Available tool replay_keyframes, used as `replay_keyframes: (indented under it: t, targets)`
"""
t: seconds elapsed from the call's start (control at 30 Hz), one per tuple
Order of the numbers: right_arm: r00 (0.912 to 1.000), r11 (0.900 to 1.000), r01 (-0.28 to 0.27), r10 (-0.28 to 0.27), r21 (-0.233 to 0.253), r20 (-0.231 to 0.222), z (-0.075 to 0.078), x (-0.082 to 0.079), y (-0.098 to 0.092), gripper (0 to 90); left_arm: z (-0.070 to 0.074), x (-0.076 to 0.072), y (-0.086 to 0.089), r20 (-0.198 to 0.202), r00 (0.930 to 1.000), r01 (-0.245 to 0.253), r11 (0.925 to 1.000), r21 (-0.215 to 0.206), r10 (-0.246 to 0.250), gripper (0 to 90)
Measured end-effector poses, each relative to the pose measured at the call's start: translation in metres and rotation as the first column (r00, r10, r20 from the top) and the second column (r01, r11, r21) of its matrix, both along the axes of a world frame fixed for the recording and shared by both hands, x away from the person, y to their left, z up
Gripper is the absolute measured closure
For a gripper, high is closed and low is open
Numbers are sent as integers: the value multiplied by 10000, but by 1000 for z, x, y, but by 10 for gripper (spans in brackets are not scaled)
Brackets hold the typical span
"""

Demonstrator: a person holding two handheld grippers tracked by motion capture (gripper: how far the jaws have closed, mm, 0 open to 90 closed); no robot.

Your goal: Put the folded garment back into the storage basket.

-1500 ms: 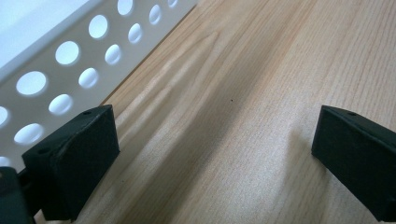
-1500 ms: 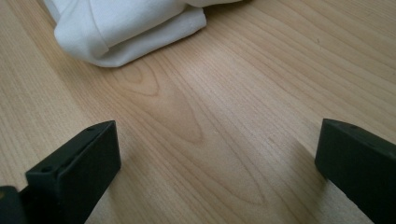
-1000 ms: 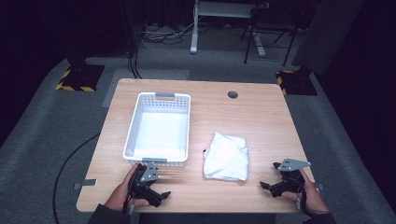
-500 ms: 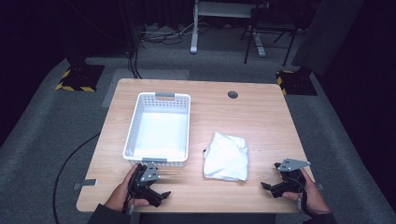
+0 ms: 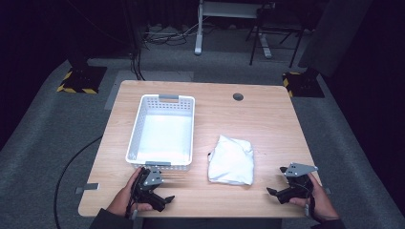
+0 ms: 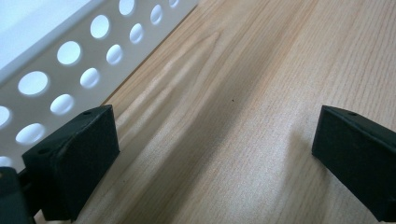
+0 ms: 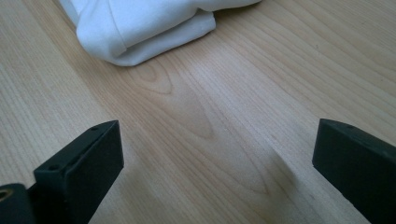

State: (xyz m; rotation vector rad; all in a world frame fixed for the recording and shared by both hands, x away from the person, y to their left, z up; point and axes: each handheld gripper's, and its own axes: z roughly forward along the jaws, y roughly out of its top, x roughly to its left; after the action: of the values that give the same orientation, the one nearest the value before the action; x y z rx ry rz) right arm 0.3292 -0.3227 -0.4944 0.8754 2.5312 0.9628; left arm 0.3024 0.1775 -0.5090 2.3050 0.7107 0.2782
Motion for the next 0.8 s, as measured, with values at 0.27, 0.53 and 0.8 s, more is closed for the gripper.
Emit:
replay_keyframes:
  t: [0.27, 0.53, 0.8]
  targets:
    - [9998, 9999, -135, 135, -9, 172, 6, -3, 2, 22, 0, 0, 0, 16, 10000, -3, 10000, 15, 3, 6]
    - [9993, 9997, -232, 232, -33, 290, 12, -3, 6, 25, 0, 0, 0, 18, 10000, -9, 10000, 15, 9, 6]
    - [9982, 9996, -266, 268, -45, 541, 19, -2, 9, 24, 0, 0, 0, 17, 10000, -13, 10000, 15, 13, 6]
